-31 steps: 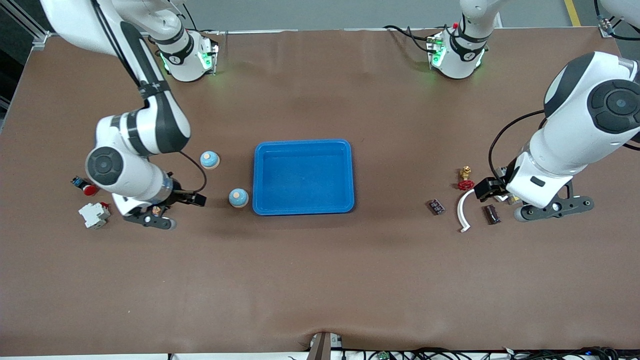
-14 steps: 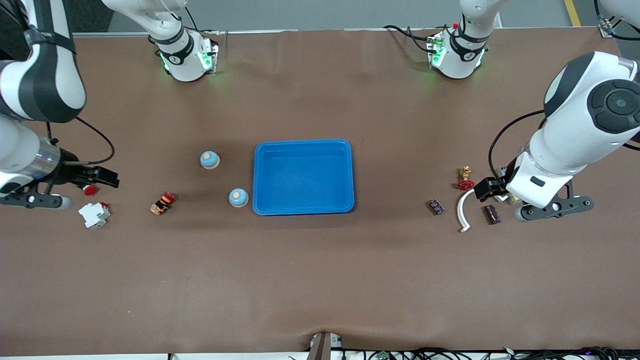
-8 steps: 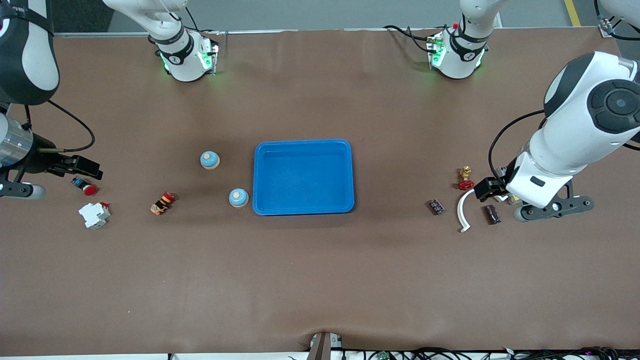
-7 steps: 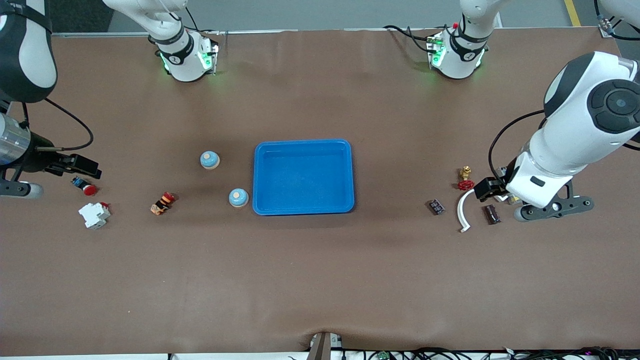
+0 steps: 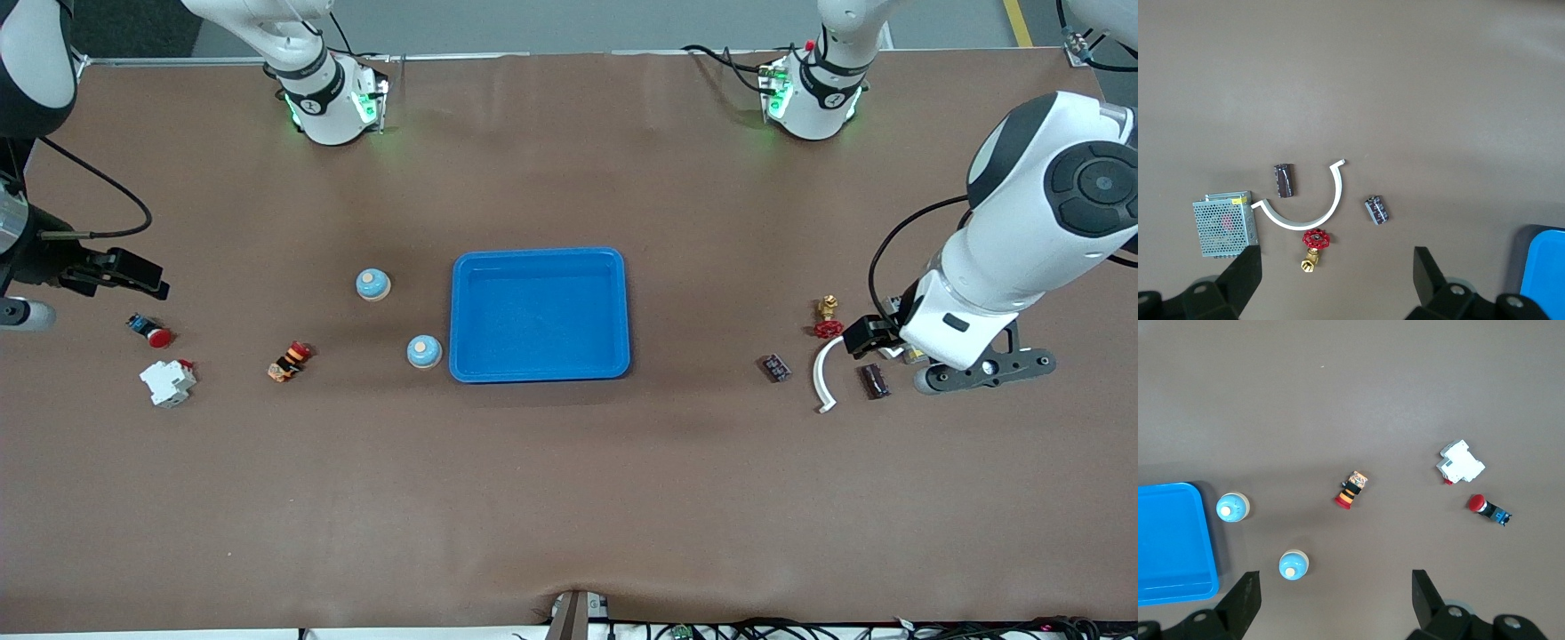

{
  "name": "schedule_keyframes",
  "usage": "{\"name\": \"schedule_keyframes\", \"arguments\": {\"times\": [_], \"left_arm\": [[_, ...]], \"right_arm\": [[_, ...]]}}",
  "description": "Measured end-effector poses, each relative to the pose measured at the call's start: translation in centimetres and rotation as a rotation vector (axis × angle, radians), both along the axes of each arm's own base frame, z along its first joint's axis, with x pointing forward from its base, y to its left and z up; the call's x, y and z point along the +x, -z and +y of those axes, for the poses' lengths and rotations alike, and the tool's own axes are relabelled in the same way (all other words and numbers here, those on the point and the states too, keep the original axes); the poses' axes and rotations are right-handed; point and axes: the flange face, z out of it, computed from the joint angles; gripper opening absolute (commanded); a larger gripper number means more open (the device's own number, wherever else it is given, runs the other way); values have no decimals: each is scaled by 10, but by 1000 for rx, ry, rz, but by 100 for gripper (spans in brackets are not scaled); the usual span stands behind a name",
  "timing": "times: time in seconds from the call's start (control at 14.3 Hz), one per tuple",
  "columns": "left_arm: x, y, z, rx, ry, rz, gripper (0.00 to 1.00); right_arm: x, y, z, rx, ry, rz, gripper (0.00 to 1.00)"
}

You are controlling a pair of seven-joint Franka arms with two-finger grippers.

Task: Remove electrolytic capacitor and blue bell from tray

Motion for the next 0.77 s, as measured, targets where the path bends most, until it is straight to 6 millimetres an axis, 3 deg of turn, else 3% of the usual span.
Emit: {"name": "schedule_keyframes", "arguments": {"times": [0.35, 0.56, 0.77], "left_arm": [[-2, -6, -4, 0, 5, -9, 100], [-6, -10, -14, 24, 7, -16, 100], [-14, -10, -31, 51, -40, 8, 100]], "right_arm": [[-21, -33, 10, -1, 29, -21, 100], [-22, -42, 0, -3, 45, -41, 100], [-23, -65, -18, -5, 78, -85, 100]]}}
